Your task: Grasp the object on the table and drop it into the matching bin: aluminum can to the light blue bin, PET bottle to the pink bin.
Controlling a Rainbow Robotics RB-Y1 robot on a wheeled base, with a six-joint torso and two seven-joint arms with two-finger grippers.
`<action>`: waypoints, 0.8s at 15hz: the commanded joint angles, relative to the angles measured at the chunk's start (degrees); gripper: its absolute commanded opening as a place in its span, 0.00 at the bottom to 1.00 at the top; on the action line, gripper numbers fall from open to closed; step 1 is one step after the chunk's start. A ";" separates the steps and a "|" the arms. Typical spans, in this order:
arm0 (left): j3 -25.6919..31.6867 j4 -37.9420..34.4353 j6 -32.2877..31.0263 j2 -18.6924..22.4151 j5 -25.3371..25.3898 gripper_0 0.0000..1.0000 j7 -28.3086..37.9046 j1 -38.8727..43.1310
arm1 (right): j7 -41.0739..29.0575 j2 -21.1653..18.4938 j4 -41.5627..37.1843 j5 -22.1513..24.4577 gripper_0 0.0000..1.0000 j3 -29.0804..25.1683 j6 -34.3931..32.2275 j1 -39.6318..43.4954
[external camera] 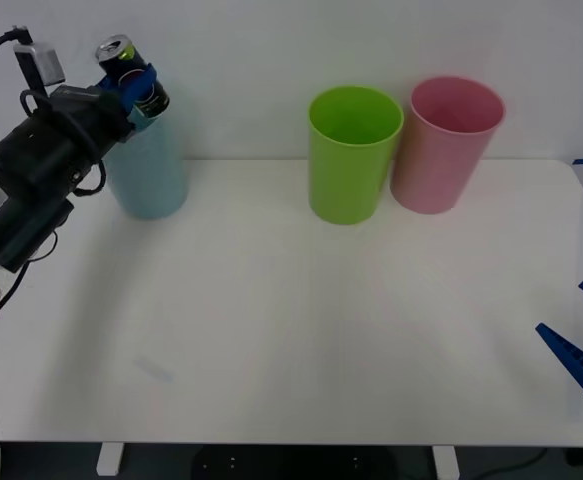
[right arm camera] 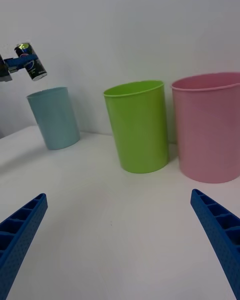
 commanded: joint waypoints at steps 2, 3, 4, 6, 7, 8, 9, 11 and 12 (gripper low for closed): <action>0.00 7.85 2.91 -0.08 -3.47 0.01 -0.38 -6.62 | 0.00 0.00 0.00 0.00 1.00 0.00 0.00 0.00; 0.09 9.87 3.88 -0.08 -4.35 0.01 -0.65 -8.21 | 0.00 0.00 0.00 0.00 1.00 0.00 0.00 0.00; 0.09 12.42 5.02 -0.08 -4.96 0.01 -1.17 -10.14 | 0.00 0.00 0.00 0.00 1.00 0.00 0.00 0.00; 0.09 15.85 7.04 -0.08 -6.19 0.01 -1.97 -12.69 | 0.00 0.00 0.00 0.00 1.00 0.00 0.00 0.00; 0.26 17.52 7.83 -0.08 -6.63 0.01 -2.41 -13.83 | 0.00 0.00 0.00 0.00 1.00 0.00 0.00 0.00; 0.70 18.75 8.27 -0.08 -7.42 0.01 -2.67 -14.62 | 0.00 0.00 0.00 0.00 1.00 0.00 0.00 0.00; 1.49 19.80 8.80 -0.08 -8.57 0.01 -3.02 -15.41 | 0.00 0.00 0.00 0.00 1.00 0.00 0.00 0.00; 3.34 20.95 9.15 -0.08 -11.12 0.01 -3.46 -16.20 | 0.00 0.00 0.00 0.00 1.00 0.00 0.00 0.00; 4.39 20.95 9.15 -0.17 -12.26 0.01 -3.55 -16.12 | 0.00 0.00 0.00 0.00 1.00 0.00 0.00 0.00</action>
